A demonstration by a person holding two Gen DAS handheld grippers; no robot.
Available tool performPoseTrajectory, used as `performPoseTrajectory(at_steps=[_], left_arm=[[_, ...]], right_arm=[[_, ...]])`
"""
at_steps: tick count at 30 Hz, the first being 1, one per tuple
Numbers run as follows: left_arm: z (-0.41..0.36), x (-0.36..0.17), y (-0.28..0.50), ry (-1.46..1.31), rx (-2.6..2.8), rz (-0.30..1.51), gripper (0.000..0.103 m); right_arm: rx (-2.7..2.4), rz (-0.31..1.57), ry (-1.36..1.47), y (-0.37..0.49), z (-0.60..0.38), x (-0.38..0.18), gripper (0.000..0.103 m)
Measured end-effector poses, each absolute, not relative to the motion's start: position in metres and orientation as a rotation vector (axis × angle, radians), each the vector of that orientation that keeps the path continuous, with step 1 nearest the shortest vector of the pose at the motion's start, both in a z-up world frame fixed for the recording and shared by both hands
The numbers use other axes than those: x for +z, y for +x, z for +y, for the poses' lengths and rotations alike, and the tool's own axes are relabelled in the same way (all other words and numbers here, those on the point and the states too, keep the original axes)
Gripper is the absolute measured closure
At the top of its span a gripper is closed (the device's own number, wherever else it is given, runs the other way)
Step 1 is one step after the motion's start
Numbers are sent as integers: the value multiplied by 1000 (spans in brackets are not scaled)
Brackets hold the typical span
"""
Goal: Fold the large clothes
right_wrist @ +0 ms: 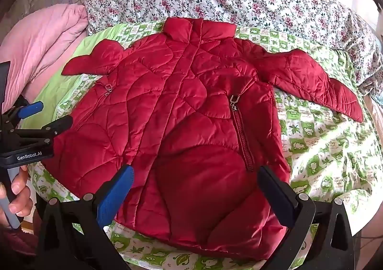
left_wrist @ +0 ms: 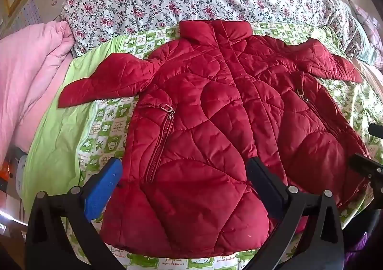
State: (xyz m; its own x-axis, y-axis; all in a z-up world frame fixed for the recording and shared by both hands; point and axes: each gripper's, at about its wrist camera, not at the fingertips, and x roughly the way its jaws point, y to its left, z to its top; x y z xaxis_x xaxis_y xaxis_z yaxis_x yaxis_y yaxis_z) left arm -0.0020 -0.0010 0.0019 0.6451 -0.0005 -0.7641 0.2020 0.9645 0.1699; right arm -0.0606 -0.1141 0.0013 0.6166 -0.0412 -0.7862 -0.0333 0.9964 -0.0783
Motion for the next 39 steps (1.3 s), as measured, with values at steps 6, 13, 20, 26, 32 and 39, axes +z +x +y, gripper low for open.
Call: performPoseTrajectory(at_steps=[6,13,20,26,32,39], left_arm=[[-6,2,-4,251,-125,864,0],[-3,3,0,249,-133,849,0],[-2,5,0,217,-139,801,0],[-3,4,2,265,-126,874,0],[-5,5,2,275,-126,877,0],[-5,6,2,257,-135,874,0]], right_arm=[[-1,906,-86,-61,-118,4,0],[5,908,-84,-54,-117,7,0],[1,878,-75,-59,-116,8,0],[11,856,-64,-59,-117,10,0],[5,866,-63,-58,-118,11,0],[10,861,-64,-59,-117,12,0]])
